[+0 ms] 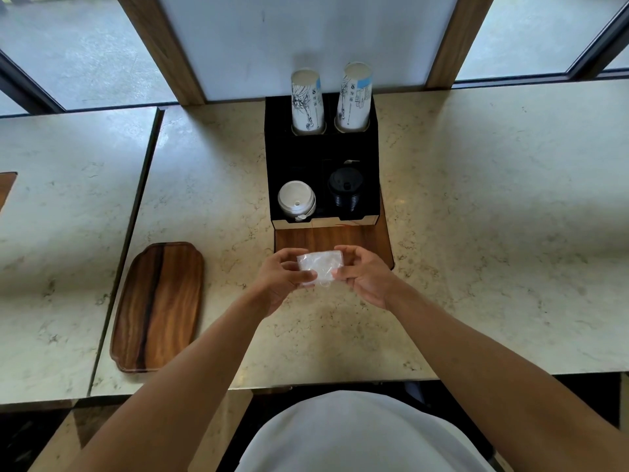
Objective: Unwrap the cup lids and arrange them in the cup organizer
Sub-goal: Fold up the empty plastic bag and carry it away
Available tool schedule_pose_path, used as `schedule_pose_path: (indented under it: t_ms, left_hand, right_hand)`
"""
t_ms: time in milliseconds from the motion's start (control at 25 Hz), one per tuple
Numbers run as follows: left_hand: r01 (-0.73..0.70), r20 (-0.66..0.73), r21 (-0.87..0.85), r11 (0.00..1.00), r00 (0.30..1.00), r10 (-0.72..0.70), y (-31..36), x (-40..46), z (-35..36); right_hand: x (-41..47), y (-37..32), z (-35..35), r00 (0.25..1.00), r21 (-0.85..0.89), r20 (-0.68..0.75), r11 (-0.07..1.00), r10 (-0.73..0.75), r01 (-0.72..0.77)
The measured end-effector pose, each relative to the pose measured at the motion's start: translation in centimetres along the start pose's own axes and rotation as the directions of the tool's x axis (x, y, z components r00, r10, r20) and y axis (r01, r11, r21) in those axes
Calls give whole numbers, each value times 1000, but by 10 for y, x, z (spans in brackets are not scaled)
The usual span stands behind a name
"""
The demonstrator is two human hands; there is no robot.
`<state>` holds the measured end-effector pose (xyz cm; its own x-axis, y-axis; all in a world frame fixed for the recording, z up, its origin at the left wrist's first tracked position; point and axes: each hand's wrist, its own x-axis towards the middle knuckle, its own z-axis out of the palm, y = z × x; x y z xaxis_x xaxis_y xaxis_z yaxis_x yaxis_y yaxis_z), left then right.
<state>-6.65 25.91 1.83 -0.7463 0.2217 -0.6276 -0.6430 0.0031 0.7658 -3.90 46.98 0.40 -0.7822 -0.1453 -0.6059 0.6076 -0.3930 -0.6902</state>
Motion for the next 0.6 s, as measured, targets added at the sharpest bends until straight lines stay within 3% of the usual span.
schedule_pose_path:
  t_ms: [240,600]
  left_hand:
    - [5,-68,-50,999,998,-8,-4,1,1]
    - [-6,-15,21,1000,1000,6,0,10,0]
  right_hand:
    - [8,6,-3,996,-84,-71,995,-59,53]
    - [8,10,-6,983,-141,-135,984,-125,106]
